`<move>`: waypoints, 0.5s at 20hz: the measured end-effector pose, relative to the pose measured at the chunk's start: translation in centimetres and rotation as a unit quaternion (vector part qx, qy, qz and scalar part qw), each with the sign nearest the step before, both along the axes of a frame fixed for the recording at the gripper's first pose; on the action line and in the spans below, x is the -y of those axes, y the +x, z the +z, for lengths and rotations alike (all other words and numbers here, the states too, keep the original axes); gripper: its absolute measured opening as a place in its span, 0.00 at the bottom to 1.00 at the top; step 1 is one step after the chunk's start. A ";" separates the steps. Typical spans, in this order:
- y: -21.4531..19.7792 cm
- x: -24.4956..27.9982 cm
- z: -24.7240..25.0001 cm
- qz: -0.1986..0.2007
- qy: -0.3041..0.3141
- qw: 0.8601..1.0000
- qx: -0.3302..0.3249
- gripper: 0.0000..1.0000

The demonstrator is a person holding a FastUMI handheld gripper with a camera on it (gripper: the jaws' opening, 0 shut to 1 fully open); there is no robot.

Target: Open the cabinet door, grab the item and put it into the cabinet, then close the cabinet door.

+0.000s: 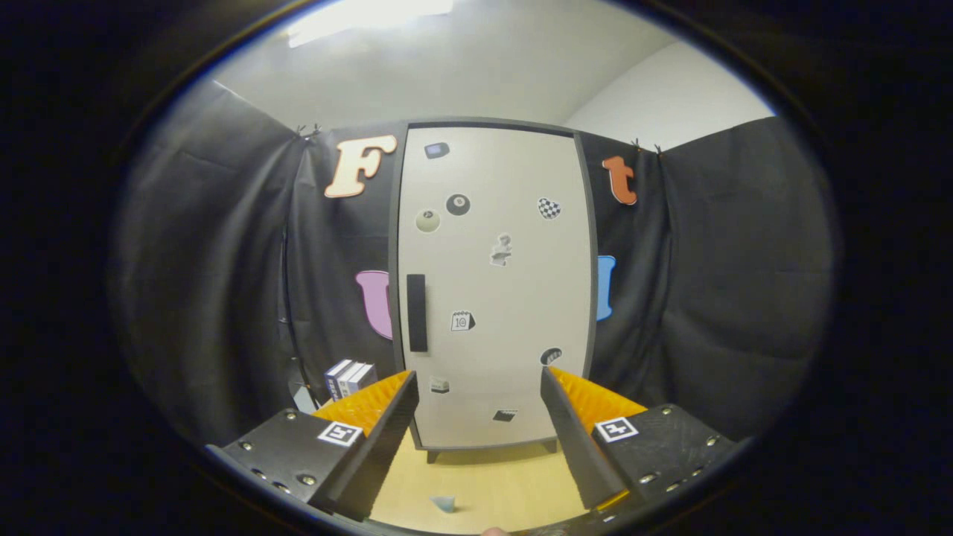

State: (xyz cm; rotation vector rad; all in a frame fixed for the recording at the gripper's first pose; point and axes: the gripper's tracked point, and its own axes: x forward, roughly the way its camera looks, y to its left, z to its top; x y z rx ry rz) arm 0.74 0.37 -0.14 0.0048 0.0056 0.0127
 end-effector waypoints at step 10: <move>0.4 -0.1 0.3 0.002 0.005 1.000 0.005 0.98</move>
